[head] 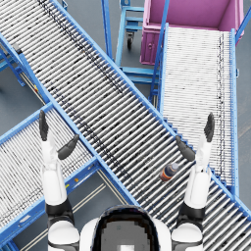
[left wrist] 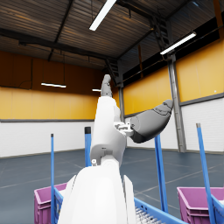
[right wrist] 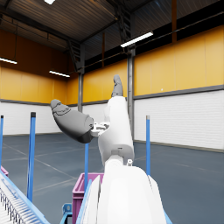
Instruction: Pick up the oil and place it on the left assembly line, put the cola on the right, and keep Sprite still
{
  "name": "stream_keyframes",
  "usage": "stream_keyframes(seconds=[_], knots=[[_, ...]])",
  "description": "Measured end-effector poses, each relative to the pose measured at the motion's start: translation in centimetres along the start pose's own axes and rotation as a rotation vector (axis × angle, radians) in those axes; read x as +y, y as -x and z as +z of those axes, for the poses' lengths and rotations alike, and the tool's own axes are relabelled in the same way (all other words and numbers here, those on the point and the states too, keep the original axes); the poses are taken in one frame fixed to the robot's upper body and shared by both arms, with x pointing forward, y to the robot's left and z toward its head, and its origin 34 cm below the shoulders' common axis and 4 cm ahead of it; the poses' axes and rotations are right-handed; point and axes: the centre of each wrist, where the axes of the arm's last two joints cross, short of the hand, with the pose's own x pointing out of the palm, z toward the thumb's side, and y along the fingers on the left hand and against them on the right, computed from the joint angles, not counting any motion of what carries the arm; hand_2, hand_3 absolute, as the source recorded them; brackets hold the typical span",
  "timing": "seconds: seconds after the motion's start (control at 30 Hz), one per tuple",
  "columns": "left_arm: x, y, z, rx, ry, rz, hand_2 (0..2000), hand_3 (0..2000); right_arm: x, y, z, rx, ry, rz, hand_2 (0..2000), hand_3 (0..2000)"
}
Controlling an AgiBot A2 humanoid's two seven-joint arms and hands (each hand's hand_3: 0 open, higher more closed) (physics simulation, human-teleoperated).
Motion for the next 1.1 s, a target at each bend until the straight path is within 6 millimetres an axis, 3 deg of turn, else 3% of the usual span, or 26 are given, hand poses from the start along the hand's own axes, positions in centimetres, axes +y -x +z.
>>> stream_keyframes(seconds=[1.1], knots=[[-0.2, -0.25, -0.61, -0.018, 0.024, 0.008, 0, 0, 0.43, -0.67, -0.58, -0.023, -0.025, 0.008, 0, 0]])
